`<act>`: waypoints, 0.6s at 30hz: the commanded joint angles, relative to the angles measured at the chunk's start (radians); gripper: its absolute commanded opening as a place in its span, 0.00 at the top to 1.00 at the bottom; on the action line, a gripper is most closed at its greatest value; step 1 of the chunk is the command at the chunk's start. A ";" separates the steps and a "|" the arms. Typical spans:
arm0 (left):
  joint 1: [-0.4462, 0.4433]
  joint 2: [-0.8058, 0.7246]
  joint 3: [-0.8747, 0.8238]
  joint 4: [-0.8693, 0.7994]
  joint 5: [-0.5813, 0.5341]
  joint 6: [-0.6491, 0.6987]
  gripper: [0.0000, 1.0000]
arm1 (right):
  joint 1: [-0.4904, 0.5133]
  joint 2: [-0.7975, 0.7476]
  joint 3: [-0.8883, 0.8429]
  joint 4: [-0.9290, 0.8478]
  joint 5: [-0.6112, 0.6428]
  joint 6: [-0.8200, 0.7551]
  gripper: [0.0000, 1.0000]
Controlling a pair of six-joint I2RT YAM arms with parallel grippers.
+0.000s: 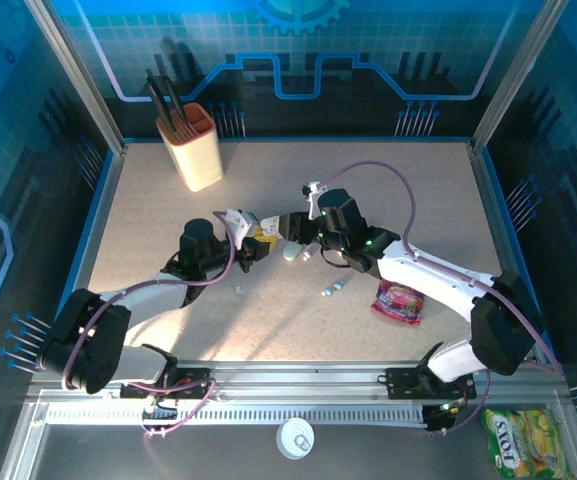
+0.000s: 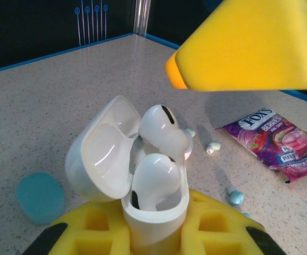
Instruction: Insert the wireless bluetooth earbuds into the charging case
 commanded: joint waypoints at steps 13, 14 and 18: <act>-0.006 0.011 0.017 0.055 0.056 0.026 0.99 | -0.017 0.100 0.147 -0.174 -0.033 0.031 0.53; -0.006 0.008 0.018 0.055 0.055 0.027 0.99 | -0.020 0.100 0.146 -0.185 -0.023 0.038 0.53; -0.006 0.006 0.014 0.056 0.047 0.029 0.99 | -0.028 0.088 0.129 -0.192 -0.004 0.058 0.54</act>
